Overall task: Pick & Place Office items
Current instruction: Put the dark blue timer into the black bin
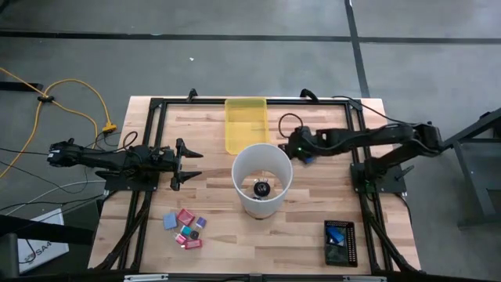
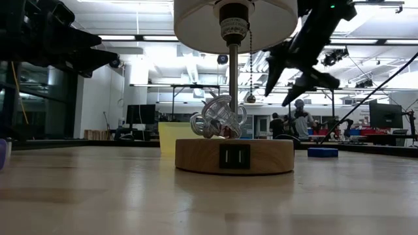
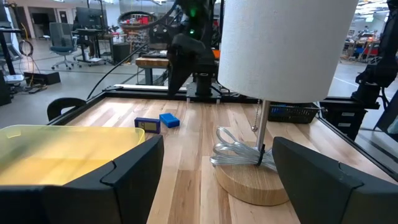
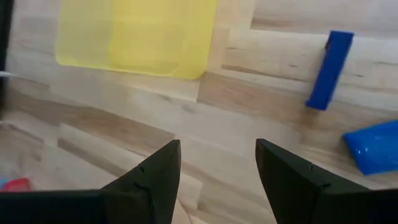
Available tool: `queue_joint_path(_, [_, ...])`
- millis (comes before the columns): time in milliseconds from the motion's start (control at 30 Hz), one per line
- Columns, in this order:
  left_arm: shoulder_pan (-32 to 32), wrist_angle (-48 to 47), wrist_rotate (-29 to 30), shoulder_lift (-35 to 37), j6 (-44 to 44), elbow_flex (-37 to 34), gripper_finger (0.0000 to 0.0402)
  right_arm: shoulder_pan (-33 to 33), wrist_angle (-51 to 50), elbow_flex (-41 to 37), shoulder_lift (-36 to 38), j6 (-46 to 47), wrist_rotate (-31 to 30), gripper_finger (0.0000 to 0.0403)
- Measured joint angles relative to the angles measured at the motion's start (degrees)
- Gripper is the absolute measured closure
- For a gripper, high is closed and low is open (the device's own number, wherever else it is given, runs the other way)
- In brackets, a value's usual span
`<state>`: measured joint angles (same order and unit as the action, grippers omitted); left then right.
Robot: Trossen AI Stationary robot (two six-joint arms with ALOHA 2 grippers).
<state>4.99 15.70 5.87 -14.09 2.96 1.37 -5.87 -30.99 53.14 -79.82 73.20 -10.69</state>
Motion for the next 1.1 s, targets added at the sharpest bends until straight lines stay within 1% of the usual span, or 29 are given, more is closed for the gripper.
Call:
queue_joint_path(167, [0.0,0.0,0.0,0.0,0.0,0.0,0.0109,-1.8,-0.4,4.8,-4.7,-2.9,0.6,0.0208])
queue_joint_path(333, [0.0,0.0,0.0,0.0,0.0,0.0,0.0109,-3.2,-2.9,10.3,-8.6,-5.6,0.6,0.0208])
queue_joint_path(433, [0.0,0.0,0.0,0.0,0.0,0.0,0.0109,-3.7,-7.2,12.1,-9.9,-5.5,0.1,0.0208])
queue_joint_path(600, [0.0,0.0,0.0,0.0,0.0,0.0,0.0109,-4.7,-15.5,12.3,-10.5,0.7,0.3,0.0208])
queue_joint_path(733, [0.0,0.0,0.0,0.0,0.0,0.0,0.0109,-5.1,-20.1,12.3,-10.8,6.2,-0.3,0.0208])
queue_joint_path(900, [0.0,0.0,0.0,0.0,0.0,0.0,0.0109,-5.3,-22.1,12.3,-12.4,7.8,-1.4,0.0208])
queue_joint_path(1100, [0.0,0.0,0.0,0.0,0.0,0.0,0.0109,-6.8,-21.8,12.2,-15.7,7.7,0.1,0.0208])
